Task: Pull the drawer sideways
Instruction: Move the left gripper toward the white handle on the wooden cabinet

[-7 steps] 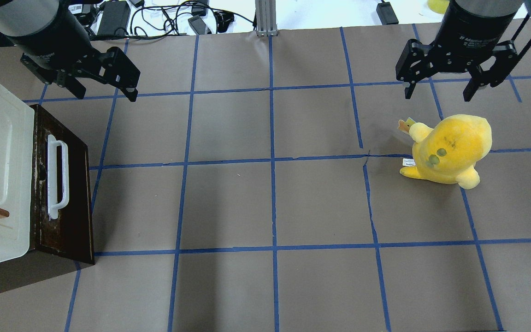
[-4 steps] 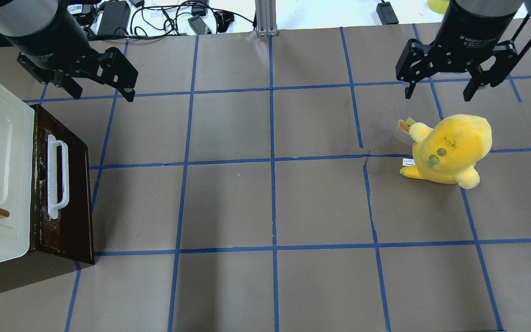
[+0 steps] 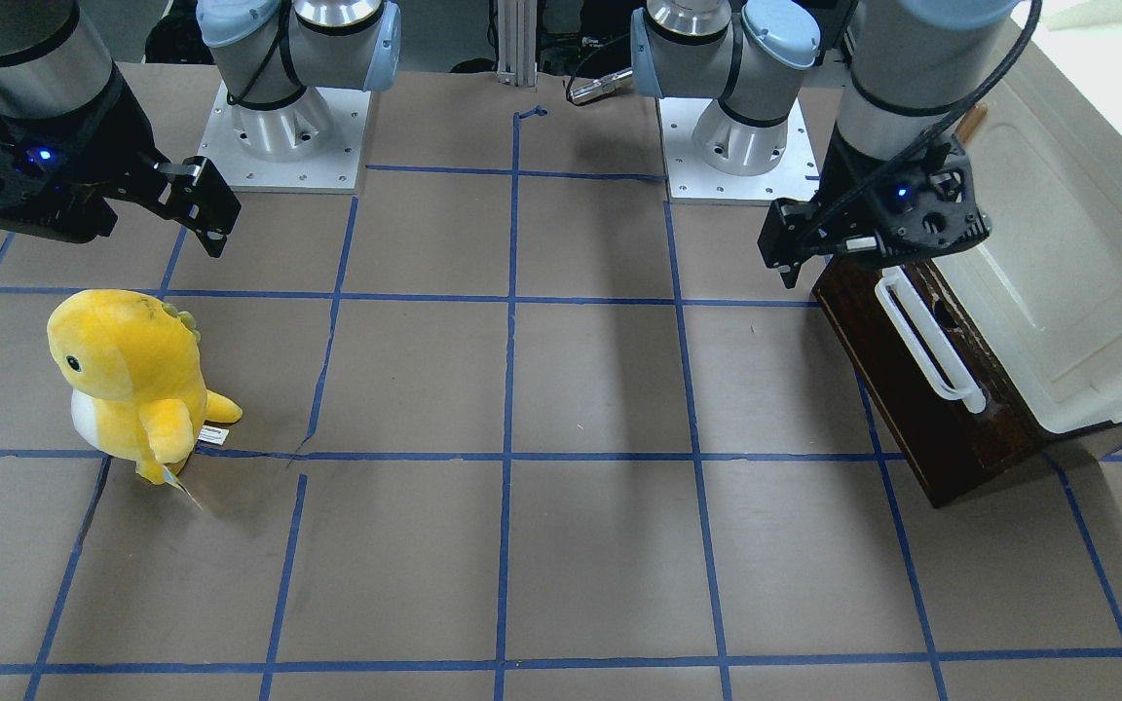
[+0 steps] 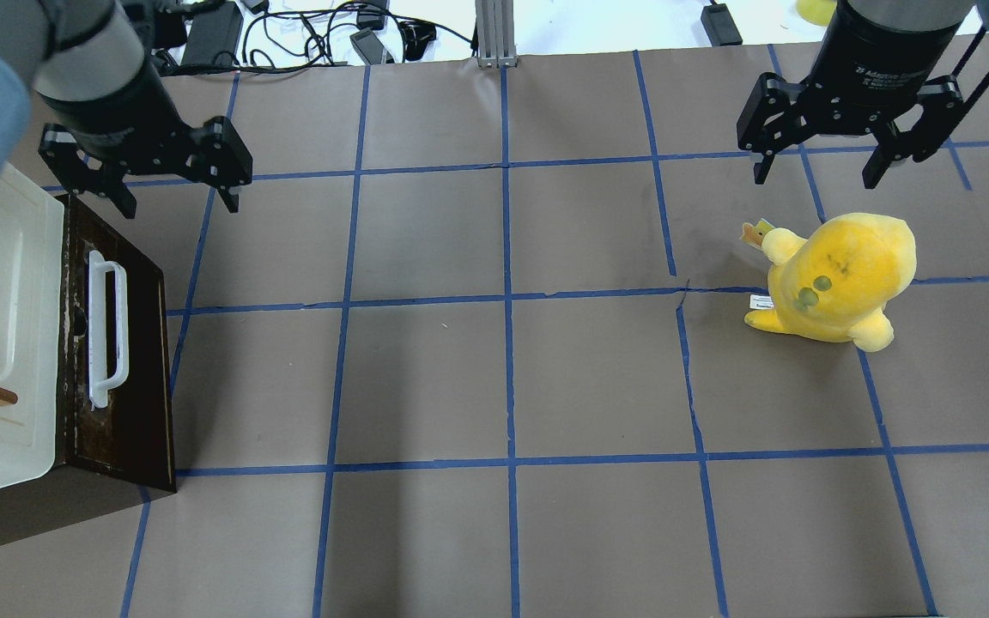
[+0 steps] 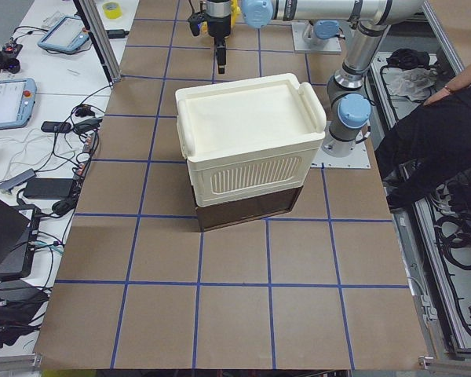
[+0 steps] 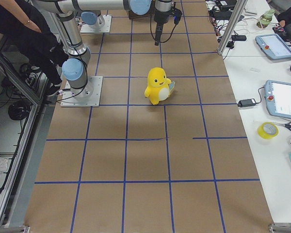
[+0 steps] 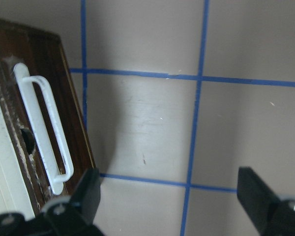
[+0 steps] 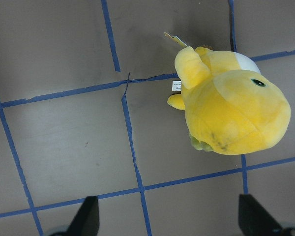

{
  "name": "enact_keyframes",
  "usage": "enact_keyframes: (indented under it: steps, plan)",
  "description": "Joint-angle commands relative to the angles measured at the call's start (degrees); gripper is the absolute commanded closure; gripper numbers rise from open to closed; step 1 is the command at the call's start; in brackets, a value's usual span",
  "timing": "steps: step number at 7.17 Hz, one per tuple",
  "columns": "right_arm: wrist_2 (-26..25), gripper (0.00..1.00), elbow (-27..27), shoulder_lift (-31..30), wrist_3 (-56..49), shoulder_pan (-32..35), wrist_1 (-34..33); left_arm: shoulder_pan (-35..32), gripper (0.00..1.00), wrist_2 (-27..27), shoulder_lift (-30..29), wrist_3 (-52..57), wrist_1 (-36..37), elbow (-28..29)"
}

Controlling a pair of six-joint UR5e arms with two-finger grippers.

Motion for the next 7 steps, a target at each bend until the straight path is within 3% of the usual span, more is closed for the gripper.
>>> enact_keyframes:
  steps: [1, 2, 4, 6, 7]
  plan:
    - [0.0, 0.0, 0.0, 0.0, 0.0, -0.09, 0.0, -6.31, 0.0, 15.75, -4.04, -10.31, 6.88, -7.69]
    - [0.0, 0.0, 0.0, 0.0, 0.0, 0.0, 0.0, -7.47, 0.0, 24.62, -5.71, -13.46, 9.1, -11.12]
    - [0.0, 0.0, 0.0, 0.0, 0.0, 0.0, 0.0, -7.48, 0.0, 34.76, -8.7, -17.08, 10.16, -16.15]
    - [0.0, 0.0, 0.0, 0.0, 0.0, 0.0, 0.0, -7.3, 0.0, 41.01, -13.35, -19.99, 10.08, -18.01]
    - [0.0, 0.0, 0.0, 0.0, 0.0, 0.0, 0.0, -7.3, 0.0, 50.02, -15.2, -20.34, 10.08, -18.1]
